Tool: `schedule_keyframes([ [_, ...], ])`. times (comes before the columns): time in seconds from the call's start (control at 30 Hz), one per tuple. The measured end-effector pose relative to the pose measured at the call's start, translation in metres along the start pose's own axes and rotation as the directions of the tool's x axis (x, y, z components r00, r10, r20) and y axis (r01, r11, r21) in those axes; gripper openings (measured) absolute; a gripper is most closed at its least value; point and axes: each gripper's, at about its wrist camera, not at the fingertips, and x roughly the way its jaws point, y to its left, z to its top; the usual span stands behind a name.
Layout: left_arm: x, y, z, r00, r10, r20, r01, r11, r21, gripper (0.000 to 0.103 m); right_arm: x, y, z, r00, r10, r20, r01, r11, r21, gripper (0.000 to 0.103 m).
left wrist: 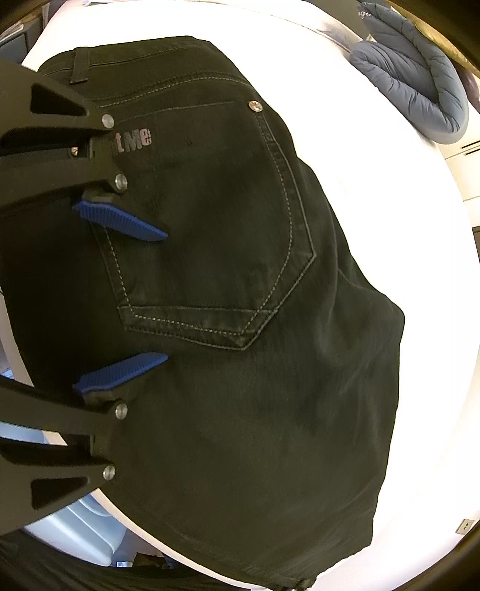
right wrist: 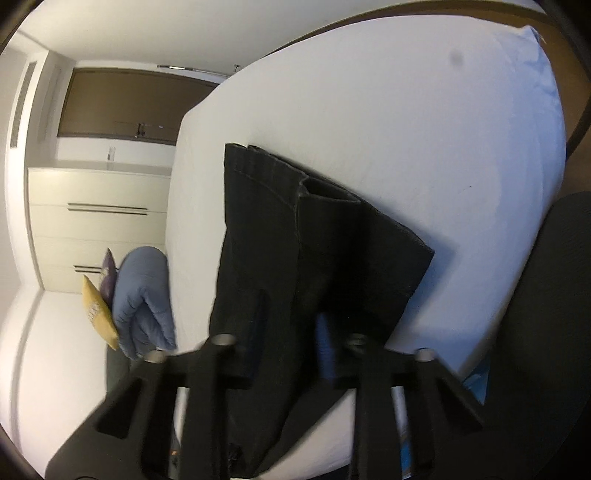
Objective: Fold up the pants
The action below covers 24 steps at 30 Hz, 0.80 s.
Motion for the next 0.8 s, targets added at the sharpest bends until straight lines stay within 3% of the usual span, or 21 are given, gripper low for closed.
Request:
schedule_keyframes([
  [0.27,0.0,0.003,-0.001,1.0,0.014,-0.004,-0.014,1.0,0.009,0.072,-0.024,-0.002,-0.012,0.987,-0.139,0.078,0.148,0.981,-0.126,0.0],
  [0.8,-0.016,-0.011,-0.019,0.999,0.039,0.01,-0.04,0.997,0.063,0.074,-0.05,-0.01,-0.032,0.967,-0.22,0.126,0.241,0.95,-0.199,0.0],
])
